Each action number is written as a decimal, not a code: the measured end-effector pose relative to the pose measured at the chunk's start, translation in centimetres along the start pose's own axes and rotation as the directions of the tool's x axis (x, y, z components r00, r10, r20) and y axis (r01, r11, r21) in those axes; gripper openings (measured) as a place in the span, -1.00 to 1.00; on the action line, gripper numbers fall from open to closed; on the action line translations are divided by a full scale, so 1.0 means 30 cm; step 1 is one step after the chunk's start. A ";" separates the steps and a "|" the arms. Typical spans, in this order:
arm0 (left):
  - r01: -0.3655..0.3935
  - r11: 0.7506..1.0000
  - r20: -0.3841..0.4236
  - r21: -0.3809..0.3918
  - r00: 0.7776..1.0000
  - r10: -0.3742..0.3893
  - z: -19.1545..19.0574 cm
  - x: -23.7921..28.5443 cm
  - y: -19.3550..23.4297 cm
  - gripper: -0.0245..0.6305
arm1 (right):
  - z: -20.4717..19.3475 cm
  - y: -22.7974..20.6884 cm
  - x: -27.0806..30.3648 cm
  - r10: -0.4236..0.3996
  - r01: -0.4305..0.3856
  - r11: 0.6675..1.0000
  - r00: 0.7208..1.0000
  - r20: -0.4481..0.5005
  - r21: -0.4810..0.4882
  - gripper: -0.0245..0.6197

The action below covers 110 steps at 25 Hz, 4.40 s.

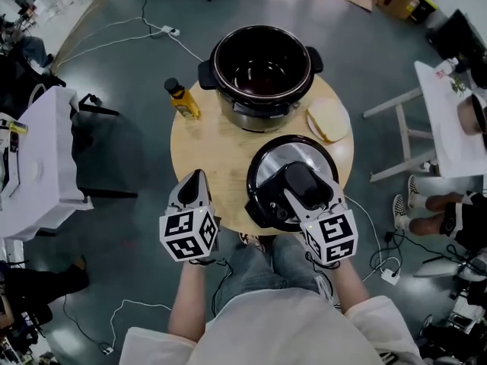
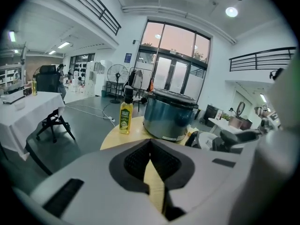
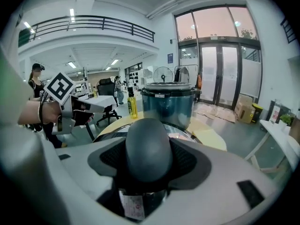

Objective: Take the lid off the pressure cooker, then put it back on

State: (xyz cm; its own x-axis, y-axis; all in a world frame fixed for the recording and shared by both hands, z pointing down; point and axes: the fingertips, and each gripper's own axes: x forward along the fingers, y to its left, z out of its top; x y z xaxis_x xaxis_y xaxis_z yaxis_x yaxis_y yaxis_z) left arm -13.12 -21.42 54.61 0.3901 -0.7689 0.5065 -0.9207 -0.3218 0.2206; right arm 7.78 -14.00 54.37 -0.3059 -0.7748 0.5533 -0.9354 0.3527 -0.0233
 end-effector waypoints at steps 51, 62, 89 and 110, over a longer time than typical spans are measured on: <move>-0.227 0.963 0.225 -0.144 0.940 0.255 0.323 -0.145 0.013 -0.95 | 0.837 -0.315 -0.040 0.307 -0.235 0.902 0.939 0.155 -0.363 -0.05; -0.353 0.908 0.208 -0.226 0.893 0.398 0.260 -0.185 0.061 -0.95 | 0.907 -0.312 0.090 0.447 -0.359 0.804 0.890 0.084 -0.474 -0.05; -0.430 0.864 0.141 -0.261 0.868 0.475 0.191 -0.165 0.147 -0.95 | 0.928 -0.243 0.412 0.578 -0.513 0.711 0.816 -0.016 -0.480 -0.05; -0.417 0.869 0.114 -0.266 0.882 0.458 0.188 -0.094 0.127 -0.95 | 0.879 -0.249 0.476 0.604 -0.563 0.701 0.795 -0.056 -0.438 -0.05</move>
State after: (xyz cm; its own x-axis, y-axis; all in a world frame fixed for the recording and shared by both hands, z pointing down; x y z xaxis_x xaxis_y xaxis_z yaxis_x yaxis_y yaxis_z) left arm -17.77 -23.60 49.33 -0.0780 -0.8883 0.4526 -0.9612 0.1875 0.2024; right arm 5.74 -41.54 40.47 -0.7979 -0.3738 0.4729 -0.4059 0.9132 0.0369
